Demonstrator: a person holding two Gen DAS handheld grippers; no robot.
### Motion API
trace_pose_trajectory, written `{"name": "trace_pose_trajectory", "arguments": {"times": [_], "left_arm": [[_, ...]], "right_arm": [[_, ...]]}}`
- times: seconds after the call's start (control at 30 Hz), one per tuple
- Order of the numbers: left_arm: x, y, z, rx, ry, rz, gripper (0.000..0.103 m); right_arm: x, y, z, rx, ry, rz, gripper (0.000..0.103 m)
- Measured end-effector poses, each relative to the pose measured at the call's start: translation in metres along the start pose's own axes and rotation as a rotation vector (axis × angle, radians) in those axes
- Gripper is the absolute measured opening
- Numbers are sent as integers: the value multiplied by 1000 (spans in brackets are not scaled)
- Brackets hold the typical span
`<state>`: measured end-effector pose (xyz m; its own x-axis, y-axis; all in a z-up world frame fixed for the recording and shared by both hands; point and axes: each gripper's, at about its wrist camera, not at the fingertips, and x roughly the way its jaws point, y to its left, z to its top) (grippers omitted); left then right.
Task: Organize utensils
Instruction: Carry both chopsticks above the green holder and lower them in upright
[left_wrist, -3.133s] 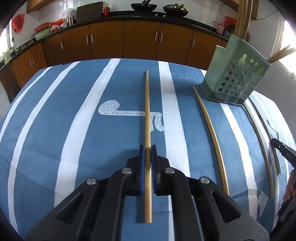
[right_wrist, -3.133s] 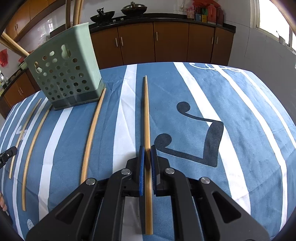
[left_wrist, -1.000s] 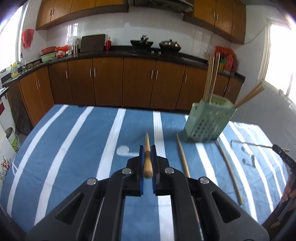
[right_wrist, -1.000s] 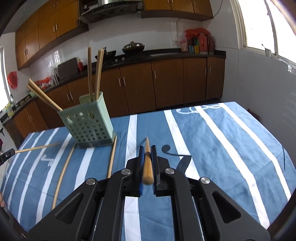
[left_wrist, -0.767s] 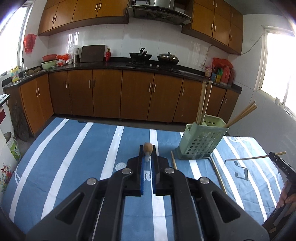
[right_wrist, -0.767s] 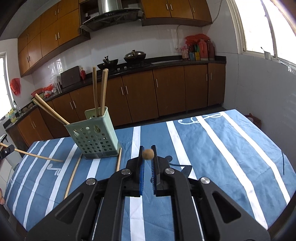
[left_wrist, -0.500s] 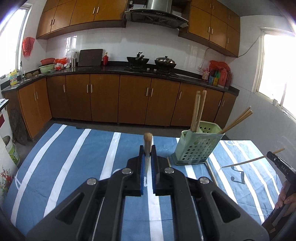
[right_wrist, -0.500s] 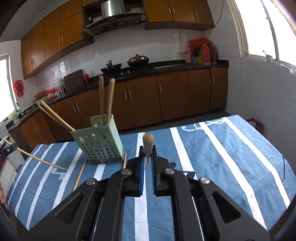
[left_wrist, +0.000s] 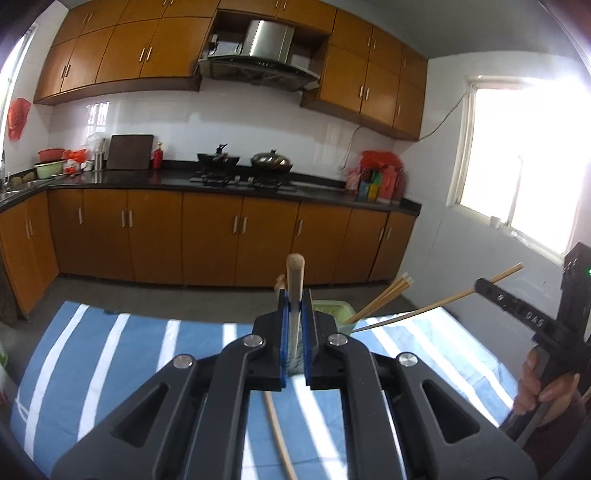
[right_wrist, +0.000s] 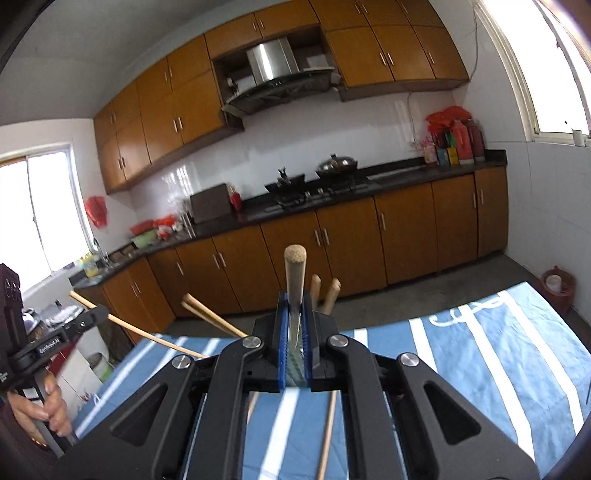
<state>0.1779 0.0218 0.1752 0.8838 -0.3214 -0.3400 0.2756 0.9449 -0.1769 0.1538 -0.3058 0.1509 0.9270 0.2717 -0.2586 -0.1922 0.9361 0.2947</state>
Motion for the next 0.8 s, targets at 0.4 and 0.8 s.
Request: {"name": "trace_pose_trajectory", "arguments": {"times": [0.4,0.8], "left_arm": [[32,-20,55,-74,-141,32,7],[104,-19,46,-77,-111,91,7]], "right_arm": [[44,16,25,-30,-1,-30,7],[94,5,14,-10,145,-30,7]]}}
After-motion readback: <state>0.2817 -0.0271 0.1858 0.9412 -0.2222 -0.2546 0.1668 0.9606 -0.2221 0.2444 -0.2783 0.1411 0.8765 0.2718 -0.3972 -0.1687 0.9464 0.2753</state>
